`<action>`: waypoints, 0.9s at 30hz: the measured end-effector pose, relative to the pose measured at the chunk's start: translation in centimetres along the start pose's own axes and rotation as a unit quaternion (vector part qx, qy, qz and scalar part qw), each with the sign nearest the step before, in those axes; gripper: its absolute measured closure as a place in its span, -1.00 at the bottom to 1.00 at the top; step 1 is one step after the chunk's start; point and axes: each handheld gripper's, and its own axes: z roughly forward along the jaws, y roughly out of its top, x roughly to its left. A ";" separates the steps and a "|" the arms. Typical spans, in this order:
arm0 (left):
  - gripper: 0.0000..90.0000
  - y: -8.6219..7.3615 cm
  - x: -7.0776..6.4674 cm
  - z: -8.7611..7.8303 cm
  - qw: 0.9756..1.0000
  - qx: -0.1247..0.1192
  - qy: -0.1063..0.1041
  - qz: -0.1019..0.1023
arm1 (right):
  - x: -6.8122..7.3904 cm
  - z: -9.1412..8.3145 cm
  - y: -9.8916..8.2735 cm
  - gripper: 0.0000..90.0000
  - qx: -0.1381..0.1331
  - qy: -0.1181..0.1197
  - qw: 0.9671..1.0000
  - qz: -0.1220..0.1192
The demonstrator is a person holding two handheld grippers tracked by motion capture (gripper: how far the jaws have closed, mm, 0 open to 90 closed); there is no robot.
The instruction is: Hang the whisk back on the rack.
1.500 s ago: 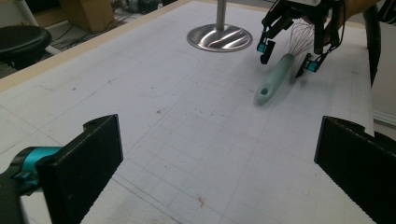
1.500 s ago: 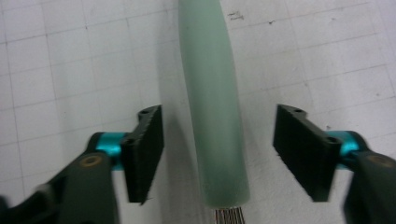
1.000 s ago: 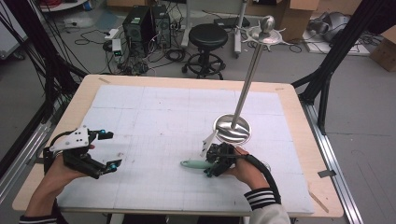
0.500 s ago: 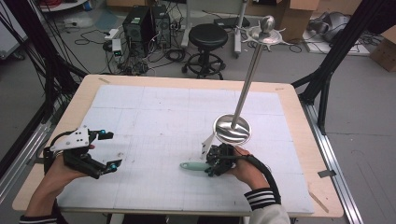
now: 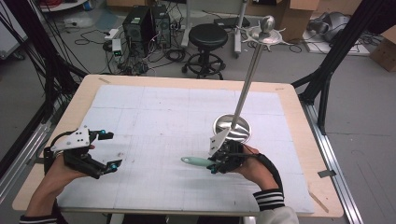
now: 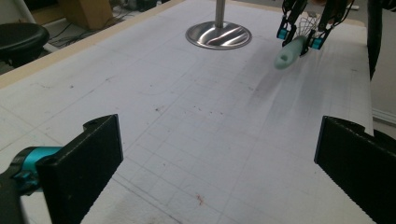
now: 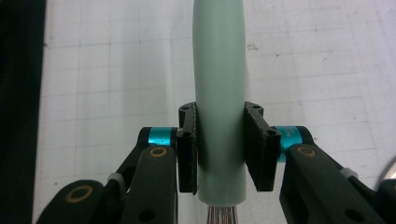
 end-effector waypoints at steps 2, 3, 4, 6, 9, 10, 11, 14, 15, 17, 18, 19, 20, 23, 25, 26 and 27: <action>-0.96 0.0 0.0 0.0 1.000 0.000 0.000 0.001 | 0.1 -0.6 -0.1 0.53 -0.009 0.000 1.000 0.003; -0.96 0.0 0.0 0.0 1.000 0.001 0.000 0.001 | 0.1 -0.8 -0.2 0.53 -0.013 -0.001 1.000 0.003; -0.96 0.0 0.0 0.0 1.000 0.001 0.001 0.001 | 0.1 -1.0 -0.2 0.53 -0.020 0.001 1.000 0.003; -0.96 0.0 0.0 0.0 1.000 0.000 0.000 0.000 | 0.2 -1.5 -0.4 0.53 -0.025 0.000 1.000 0.004; -0.96 0.0 0.0 0.0 1.000 0.000 0.000 0.000 | 0.2 -2.3 -0.6 0.53 -0.041 -0.002 0.999 0.006; -0.96 0.0 0.0 0.0 1.000 0.000 0.000 0.000 | 0.2 -2.6 -0.7 0.53 -0.045 -0.003 0.999 0.008; -0.96 0.0 0.0 0.0 1.000 0.000 0.000 0.000 | 0.2 -2.8 -0.8 0.53 -0.051 -0.003 0.999 0.009; -0.96 0.0 0.0 0.0 1.000 0.001 0.000 0.000 | 0.2 -3.8 -1.2 0.53 -0.066 -0.007 0.998 0.012; -0.96 0.0 0.0 0.0 1.000 0.002 0.001 0.000 | 0.2 -4.1 -1.3 0.53 -0.070 -0.008 0.997 0.012; -0.96 0.0 0.0 0.0 1.000 0.002 0.001 0.000 | 0.2 -4.8 -1.7 0.53 -0.076 -0.015 0.997 0.016; -0.96 0.0 -0.1 0.0 1.000 0.002 0.001 -0.001 | 0.2 -5.2 -1.9 0.53 -0.084 -0.017 0.996 0.018; -0.96 0.0 -0.1 0.0 1.000 0.002 0.001 0.000 | 0.2 -5.5 -2.1 0.53 -0.089 -0.017 0.996 0.021; -0.96 0.0 -0.1 0.1 1.000 0.002 0.001 0.000 | 0.2 -5.9 -2.3 0.53 -0.095 -0.022 0.995 0.021; -0.96 0.0 -0.1 0.1 1.000 0.003 0.000 0.000 | 0.2 -6.9 -3.0 0.53 -0.115 -0.029 0.992 0.032; -0.96 0.0 -0.1 0.1 1.000 0.004 0.001 0.000 | 0.2 -7.5 -3.4 0.53 -0.125 -0.035 0.991 0.034; -0.96 0.0 -0.1 0.1 1.000 0.004 0.001 0.000 | 0.2 -7.8 -3.6 0.53 -0.126 -0.035 0.991 0.039; -0.96 0.0 -0.1 0.1 1.000 0.005 0.001 0.000 | 0.2 -8.0 -3.8 0.53 -0.132 -0.040 0.990 0.039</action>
